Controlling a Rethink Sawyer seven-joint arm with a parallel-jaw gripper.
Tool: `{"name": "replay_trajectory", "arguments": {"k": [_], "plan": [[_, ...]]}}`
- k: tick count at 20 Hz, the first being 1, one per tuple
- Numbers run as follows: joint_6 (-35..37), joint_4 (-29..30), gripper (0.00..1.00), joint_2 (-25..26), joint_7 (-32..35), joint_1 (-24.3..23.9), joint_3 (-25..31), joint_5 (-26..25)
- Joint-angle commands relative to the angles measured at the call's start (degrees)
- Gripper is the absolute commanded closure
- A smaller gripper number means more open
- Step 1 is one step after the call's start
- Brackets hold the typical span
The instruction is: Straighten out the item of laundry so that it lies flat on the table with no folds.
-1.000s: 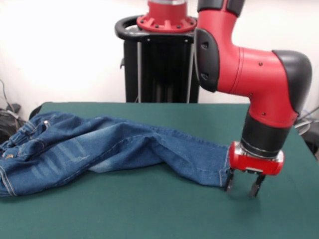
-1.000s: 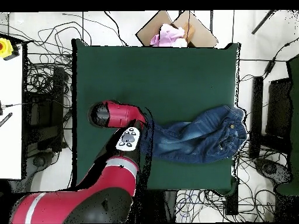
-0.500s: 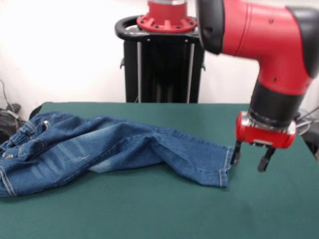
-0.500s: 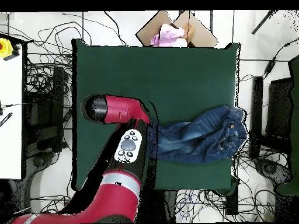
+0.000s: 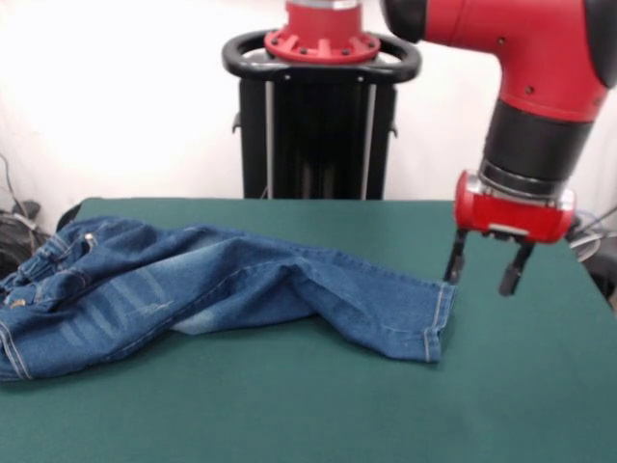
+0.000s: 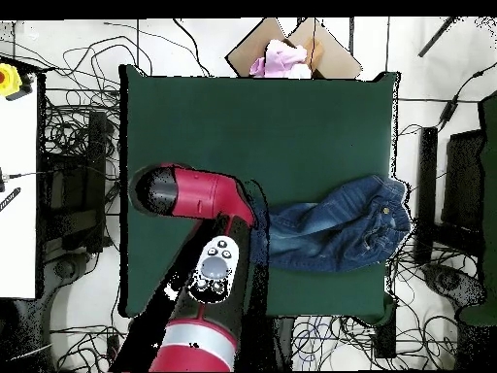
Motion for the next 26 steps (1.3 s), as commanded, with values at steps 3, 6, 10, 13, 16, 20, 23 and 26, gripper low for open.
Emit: {"name": "replay_trajectory", "arguments": {"k": [3,6,10,13,16,20,23,26], "plan": [[-10.0,15.0,0.0,3.2,13.9,1.7,-2.0,-2.8],[-16.3,16.6,0.0,5.7,13.8,1.0,-1.0,-3.2],[-23.9,17.2,0.0,9.8,14.1,0.1,0.7,-2.8],[-28.6,17.0,0.0,12.4,14.4,0.4,0.8,-1.7],[-32.5,15.9,0.0,15.3,14.3,0.4,1.3,-0.1],[-35.2,15.1,0.0,17.0,13.8,0.0,2.0,1.1],[-35.0,15.6,0.0,16.4,13.2,-0.7,2.6,1.1],[-32.8,15.5,0.0,15.0,11.7,-2.7,4.2,0.3]]}}
